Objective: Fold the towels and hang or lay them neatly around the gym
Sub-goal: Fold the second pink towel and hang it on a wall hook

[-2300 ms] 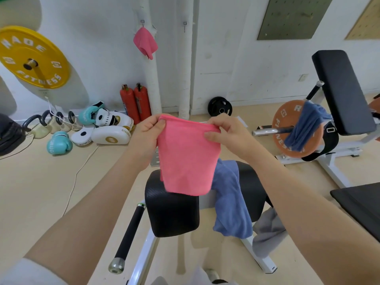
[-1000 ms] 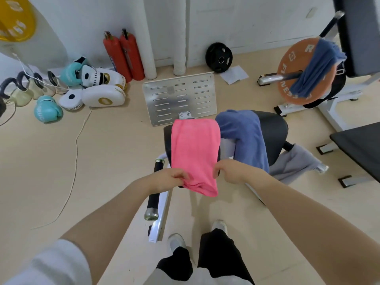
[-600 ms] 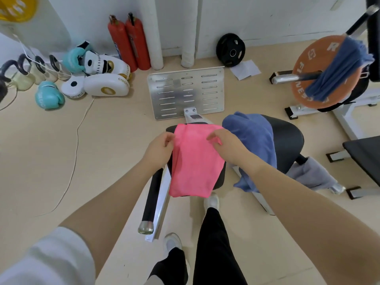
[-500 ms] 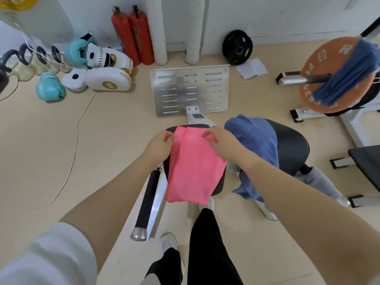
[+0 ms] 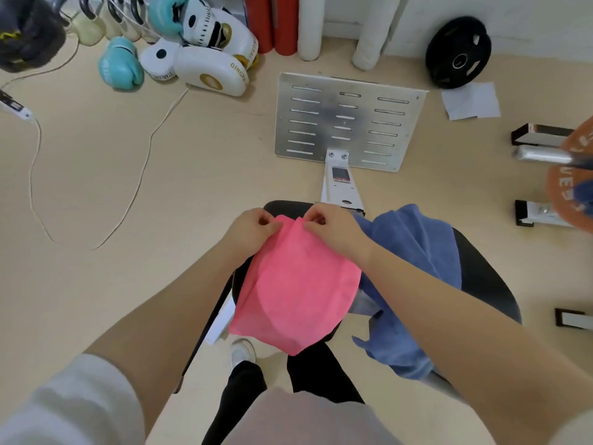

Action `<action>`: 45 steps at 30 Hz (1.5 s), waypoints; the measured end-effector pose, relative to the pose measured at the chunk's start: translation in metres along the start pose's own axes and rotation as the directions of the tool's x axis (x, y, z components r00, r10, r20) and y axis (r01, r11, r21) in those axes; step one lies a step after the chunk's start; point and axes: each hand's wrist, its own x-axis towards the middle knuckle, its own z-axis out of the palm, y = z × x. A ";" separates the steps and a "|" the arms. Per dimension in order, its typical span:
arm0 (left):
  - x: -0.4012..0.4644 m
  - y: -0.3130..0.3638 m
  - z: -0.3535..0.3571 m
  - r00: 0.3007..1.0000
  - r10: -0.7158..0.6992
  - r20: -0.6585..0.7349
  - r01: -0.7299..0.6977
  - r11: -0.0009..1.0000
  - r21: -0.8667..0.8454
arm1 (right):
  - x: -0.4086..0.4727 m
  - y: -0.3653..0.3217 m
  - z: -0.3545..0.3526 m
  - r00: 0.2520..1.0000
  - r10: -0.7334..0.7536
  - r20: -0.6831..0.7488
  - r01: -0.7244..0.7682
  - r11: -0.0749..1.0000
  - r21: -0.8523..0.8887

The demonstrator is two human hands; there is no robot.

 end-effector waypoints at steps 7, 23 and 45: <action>-0.007 0.016 0.003 0.999 0.035 0.034 -0.028 0.981 -0.193 | -0.011 -0.013 -0.028 0.979 -0.170 0.112 0.115 0.915 0.386; -0.032 0.015 0.009 0.971 0.009 0.238 0.116 0.856 -0.504 | -0.007 -0.020 0.005 1.000 -0.029 -0.003 0.028 0.936 0.351; -0.074 -0.008 -0.003 0.961 0.234 0.149 -0.270 0.910 0.315 | -0.040 -0.031 -0.001 0.975 0.058 -0.214 0.039 0.905 0.423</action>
